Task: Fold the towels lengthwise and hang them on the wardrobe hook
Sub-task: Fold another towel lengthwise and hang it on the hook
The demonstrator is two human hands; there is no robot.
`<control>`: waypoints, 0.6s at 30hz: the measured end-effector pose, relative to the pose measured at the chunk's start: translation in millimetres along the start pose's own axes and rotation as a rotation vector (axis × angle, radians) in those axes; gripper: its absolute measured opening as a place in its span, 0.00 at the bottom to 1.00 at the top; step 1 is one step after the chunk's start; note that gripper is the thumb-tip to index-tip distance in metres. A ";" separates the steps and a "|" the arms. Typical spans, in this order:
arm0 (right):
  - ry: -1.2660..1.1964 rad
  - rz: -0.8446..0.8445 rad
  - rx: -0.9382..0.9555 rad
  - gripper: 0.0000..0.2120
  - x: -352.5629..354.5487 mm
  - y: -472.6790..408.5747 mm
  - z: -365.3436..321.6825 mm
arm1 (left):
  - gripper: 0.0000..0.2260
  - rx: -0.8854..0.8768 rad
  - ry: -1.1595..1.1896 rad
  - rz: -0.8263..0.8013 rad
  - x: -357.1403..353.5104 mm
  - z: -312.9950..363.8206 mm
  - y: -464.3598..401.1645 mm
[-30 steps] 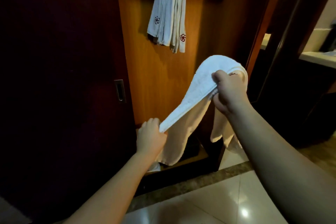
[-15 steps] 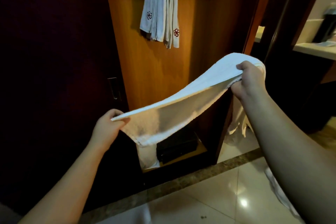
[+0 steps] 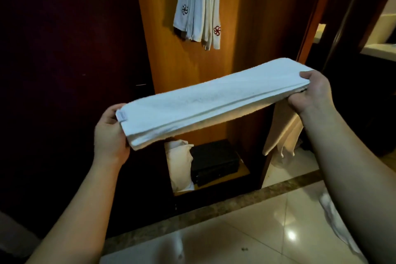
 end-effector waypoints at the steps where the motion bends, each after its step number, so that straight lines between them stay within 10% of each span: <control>1: -0.003 -0.007 -0.004 0.22 0.1 1.4 2.0 | 0.07 0.015 0.081 0.016 -2.3 1.5 0.1; 9: -0.078 -0.021 -0.003 0.22 -0.5 7.9 9.3 | 0.11 0.469 0.049 0.038 -8.4 -36.9 2.4; 18: -0.086 -0.056 -0.012 0.23 2.4 3.0 5.6 | 0.14 0.416 0.057 0.099 17.3 -60.5 19.9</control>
Point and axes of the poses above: each hand's wrist, its own y-axis away from the middle knuckle, its own x-axis out of the back of the hand, z = x × y, the point moved 3 cm from there along -y, towards the middle knuckle, and after that the axes turned 8 degrees about y, right-handed, at the moved point
